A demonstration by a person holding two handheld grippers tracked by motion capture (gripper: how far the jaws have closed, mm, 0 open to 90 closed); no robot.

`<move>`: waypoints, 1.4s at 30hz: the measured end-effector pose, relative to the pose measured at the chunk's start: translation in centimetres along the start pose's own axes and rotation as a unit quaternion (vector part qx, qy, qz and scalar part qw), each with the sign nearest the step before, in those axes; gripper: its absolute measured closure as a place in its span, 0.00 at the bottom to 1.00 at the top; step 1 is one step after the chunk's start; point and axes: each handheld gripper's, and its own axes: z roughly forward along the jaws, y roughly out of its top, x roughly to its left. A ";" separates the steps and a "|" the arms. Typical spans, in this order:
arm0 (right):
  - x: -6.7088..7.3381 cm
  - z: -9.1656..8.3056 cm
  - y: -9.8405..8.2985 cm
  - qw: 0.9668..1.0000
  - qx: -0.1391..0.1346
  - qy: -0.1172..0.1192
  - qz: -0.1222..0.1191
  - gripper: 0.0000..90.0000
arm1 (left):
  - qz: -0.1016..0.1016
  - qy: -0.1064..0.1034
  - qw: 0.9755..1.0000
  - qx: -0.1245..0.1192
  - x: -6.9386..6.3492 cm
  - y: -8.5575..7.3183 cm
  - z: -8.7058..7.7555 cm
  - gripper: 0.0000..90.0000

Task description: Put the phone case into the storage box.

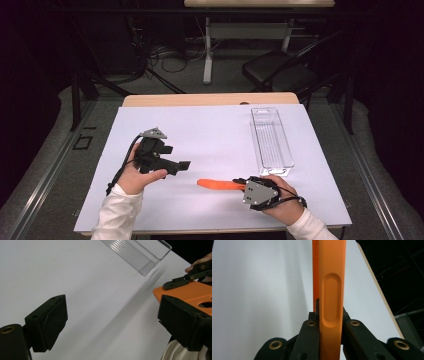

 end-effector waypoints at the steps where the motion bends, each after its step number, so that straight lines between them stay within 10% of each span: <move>1: -0.2 -0.1 -0.1 1.000 0.000 0.003 0.008 0.96 | 0.002 0.001 1.000 -0.006 0.0 0.0 -0.1 0.12; 11: -1.4 -0.2 -0.9 0.995 -0.032 0.040 0.091 0.96 | 0.023 -0.003 1.000 0.006 -0.9 0.1 0.6 0.16; 24: -2.3 -0.1 -1.8 0.979 -0.051 0.075 0.181 0.96 | 0.033 -0.016 0.999 0.008 -1.8 0.2 1.0 0.22; 35: -2.8 -0.3 -2.3 0.965 -0.077 0.088 0.236 0.96 | 0.054 -0.014 0.998 -0.001 -3.0 0.5 1.1 0.31; 42: -2.7 -0.2 -2.4 0.964 -0.078 0.082 0.239 0.96 | 0.063 -0.022 0.998 0.002 -3.8 0.6 1.7 0.37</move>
